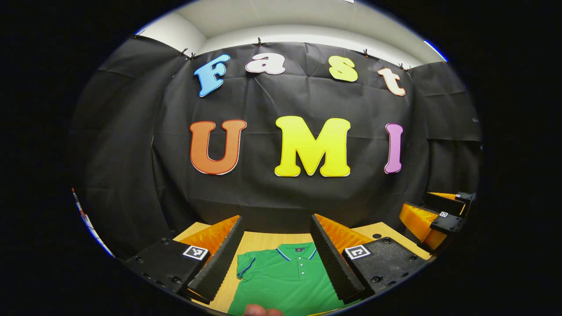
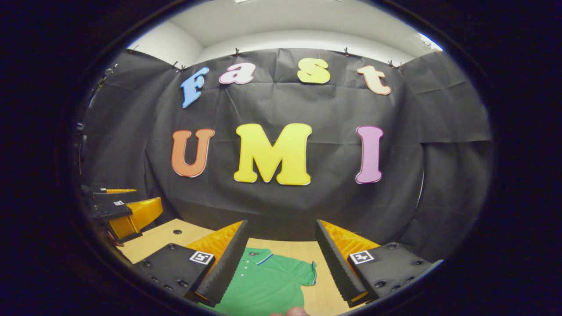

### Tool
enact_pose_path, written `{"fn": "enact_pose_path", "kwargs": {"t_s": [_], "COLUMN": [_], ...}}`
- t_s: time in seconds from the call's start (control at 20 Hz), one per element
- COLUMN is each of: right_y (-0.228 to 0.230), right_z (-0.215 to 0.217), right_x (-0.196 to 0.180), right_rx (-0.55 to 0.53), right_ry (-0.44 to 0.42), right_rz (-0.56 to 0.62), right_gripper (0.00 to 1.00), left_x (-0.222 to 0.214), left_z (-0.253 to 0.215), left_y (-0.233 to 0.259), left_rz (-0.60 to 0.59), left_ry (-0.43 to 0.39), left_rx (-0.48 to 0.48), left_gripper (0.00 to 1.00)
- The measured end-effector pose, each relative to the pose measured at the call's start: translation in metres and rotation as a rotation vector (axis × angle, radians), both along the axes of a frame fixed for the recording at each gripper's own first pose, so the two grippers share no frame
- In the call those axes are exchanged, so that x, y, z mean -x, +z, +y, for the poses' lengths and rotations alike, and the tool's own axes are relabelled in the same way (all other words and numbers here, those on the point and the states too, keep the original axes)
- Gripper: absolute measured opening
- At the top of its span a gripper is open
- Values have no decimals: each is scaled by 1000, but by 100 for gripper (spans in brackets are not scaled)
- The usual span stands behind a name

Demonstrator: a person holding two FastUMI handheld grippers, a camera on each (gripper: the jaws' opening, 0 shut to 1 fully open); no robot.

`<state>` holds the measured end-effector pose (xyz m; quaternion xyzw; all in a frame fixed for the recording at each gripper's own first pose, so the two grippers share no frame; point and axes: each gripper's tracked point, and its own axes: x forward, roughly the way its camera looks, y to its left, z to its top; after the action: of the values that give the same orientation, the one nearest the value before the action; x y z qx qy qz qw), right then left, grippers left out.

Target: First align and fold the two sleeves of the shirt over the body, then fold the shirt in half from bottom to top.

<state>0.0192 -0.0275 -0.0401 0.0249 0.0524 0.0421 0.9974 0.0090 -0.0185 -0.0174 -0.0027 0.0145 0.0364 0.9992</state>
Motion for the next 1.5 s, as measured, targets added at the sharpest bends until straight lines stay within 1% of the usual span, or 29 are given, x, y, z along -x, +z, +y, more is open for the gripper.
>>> {"fn": "enact_pose_path", "kwargs": {"t_s": [0.2, 0.25, 0.3, 0.35, 0.4, 0.5, 0.6, 0.7, 0.8, 0.85, 1.0, 1.05, 1.1, 1.2, 1.35, 1.4, 1.5], "right_y": [-27, -35, -45, -56, -68, -98, -130, -166, -201, -218, -271, -289, -306, -334, -360, -367, -380], "right_z": [-20, -28, -35, -40, -46, -56, -69, -82, -93, -97, -105, -105, -106, -105, -101, -100, -95], "right_x": [-15, -20, -25, -30, -37, -53, -72, -92, -111, -121, -145, -150, -154, -163, -173, -173, -170], "right_rx": [-4, -3, -1, -3, -7, -15, -34, -43, -72, -86, -89, -83, -76, -64, -66, -84, -120], "right_ry": [0, -3, -3, 7, 13, 38, 45, 45, 47, 42, 29, 29, 28, 32, 39, 43, 42], "right_rz": [56, 69, 84, 102, 121, 178, 242, 306, 366, 394, 490, 519, 545, 586, 637, 658, 721], "right_gripper": [96, 95, 96, 94, 96, 95, 96, 96, 95, 96, 97, 95, 99, 99, 99, 98, 74], "left_x": [-5, -6, -8, -9, -10, -12, -16, -17, -20, -22, -26, -28, -30, -31, -30, -29, -26], "left_z": [-8, -10, -13, -15, -17, -19, -25, -25, -30, -33, -36, -36, -35, -30, -19, -16, -11], "left_y": [0, 2, 3, 1, -1, -2, -7, -11, -15, -18, -22, -22, -25, -30, -37, -39, -47], "left_rz": [7, 7, 12, 18, 25, 36, 55, 69, 86, 97, 111, 115, 121, 141, 165, 173, 199], "left_ry": [-1, -1, -5, -3, -1, 13, 20, 36, 39, 39, 44, 47, 53, 68, 98, 108, 125], "left_rx": [-22, -29, -38, -45, -49, -49, -48, -52, -53, -56, -60, -66, -73, -85, -96, -96, -91], "left_gripper": [97, 97, 97, 97, 97, 97, 97, 97, 97, 97, 97, 97, 97, 97, 97, 97, 97]}}
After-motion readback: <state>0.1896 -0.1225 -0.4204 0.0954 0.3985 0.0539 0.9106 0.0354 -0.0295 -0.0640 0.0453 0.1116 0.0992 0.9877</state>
